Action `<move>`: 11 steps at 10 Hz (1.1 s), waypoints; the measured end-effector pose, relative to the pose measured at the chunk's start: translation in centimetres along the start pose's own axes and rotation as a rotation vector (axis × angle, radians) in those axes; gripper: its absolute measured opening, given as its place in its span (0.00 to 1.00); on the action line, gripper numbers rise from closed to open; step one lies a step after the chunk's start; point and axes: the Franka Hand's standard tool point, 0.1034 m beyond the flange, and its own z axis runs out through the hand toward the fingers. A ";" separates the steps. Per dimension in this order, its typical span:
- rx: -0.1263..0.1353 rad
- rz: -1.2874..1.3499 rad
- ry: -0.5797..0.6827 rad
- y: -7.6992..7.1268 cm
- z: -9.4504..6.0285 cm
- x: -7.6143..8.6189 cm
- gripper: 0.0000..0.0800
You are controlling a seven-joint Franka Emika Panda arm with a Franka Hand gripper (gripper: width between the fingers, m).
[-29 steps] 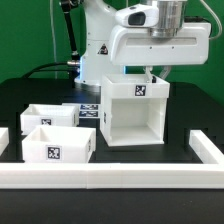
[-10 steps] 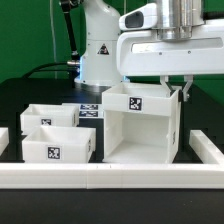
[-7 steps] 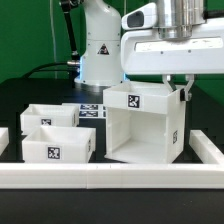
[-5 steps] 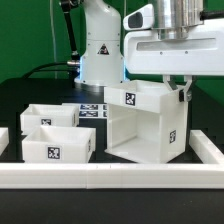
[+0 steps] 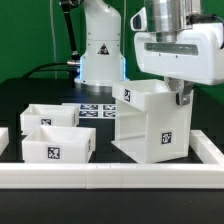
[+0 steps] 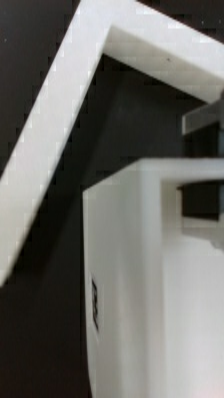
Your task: Assemble drawer
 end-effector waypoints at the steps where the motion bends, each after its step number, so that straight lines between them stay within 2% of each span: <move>1: 0.002 0.020 -0.005 0.0 0.0 -0.2 0.05; 4: 0.011 0.210 -0.037 -0.5 0.3 -0.3 0.05; 8: 0.040 0.213 -0.048 -3.4 0.4 0.1 0.05; 11: 0.070 0.210 -0.051 -6.3 0.3 0.6 0.05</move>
Offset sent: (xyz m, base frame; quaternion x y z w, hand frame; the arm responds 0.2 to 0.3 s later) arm 0.0254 -0.0066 -0.0020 0.0002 -0.0045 0.2043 0.9789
